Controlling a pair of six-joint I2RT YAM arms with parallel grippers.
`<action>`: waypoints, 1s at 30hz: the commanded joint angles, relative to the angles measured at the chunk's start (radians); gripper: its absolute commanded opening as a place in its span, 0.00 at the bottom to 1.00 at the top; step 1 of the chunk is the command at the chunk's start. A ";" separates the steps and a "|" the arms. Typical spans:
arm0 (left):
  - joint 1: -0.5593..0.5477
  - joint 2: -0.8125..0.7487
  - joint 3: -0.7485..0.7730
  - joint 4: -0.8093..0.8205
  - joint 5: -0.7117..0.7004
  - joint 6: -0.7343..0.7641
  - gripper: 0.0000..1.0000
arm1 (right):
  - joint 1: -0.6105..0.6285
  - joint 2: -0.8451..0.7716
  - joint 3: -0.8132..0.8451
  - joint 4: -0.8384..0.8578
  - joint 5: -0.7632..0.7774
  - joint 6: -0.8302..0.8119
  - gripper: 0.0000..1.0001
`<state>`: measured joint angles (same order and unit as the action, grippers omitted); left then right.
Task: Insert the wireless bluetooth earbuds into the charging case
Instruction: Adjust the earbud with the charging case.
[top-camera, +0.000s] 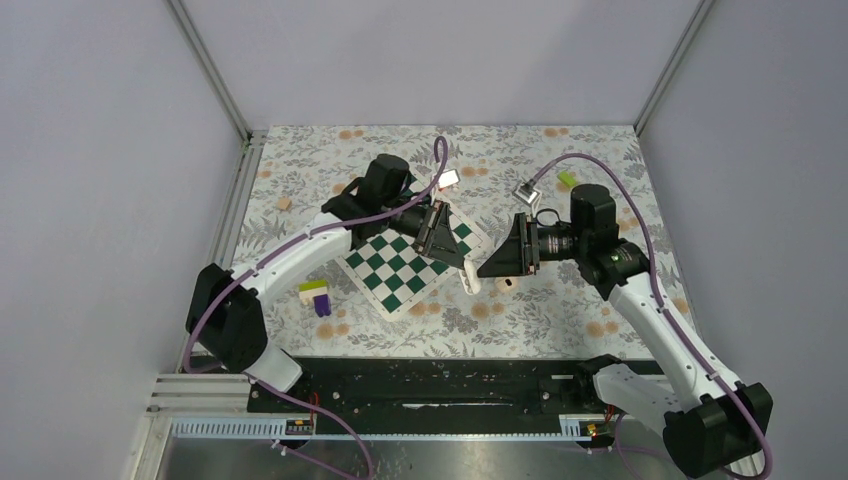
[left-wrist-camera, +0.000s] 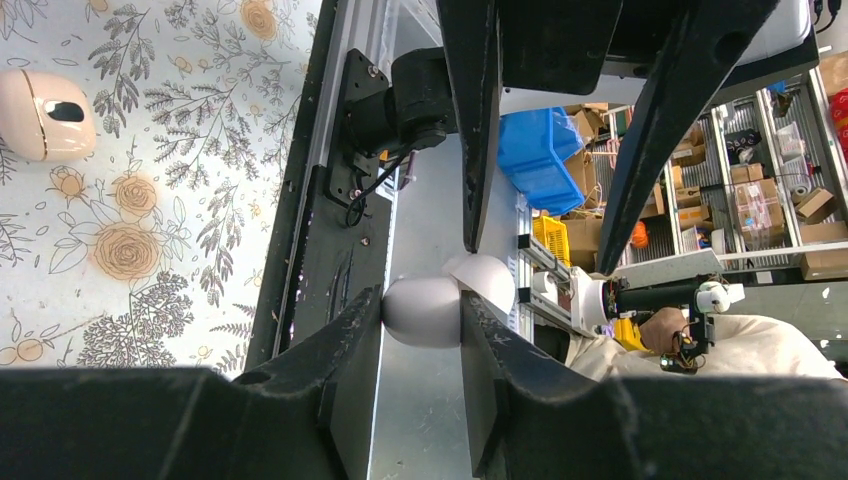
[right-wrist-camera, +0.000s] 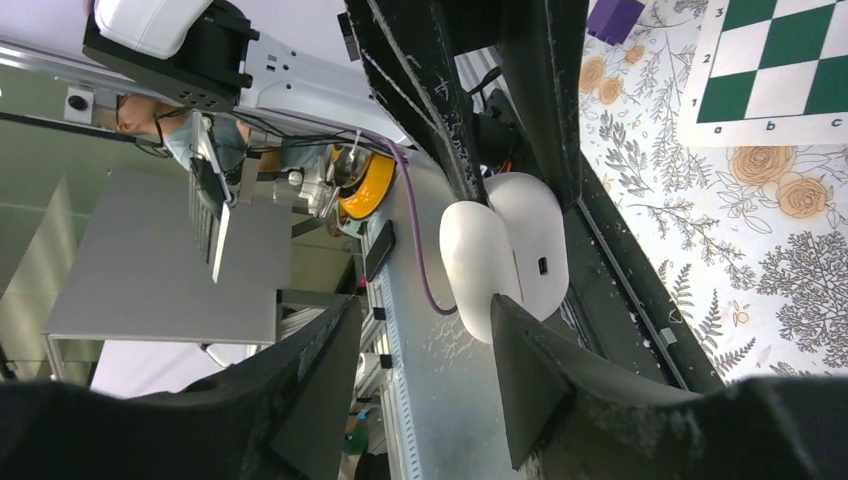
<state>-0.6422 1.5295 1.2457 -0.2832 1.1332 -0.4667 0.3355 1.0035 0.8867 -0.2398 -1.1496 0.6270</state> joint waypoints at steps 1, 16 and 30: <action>0.000 0.007 0.065 0.034 0.025 0.015 0.00 | -0.002 0.015 -0.010 0.058 -0.077 0.015 0.59; -0.004 0.043 0.096 0.034 0.010 -0.011 0.00 | 0.024 -0.004 0.190 -0.408 0.249 -0.318 0.67; -0.016 0.066 0.129 0.033 -0.012 -0.035 0.00 | 0.194 -0.022 0.221 -0.372 0.609 -0.263 0.68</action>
<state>-0.6502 1.5929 1.3220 -0.2874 1.1217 -0.4984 0.5007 0.9791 1.0683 -0.6239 -0.6537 0.3496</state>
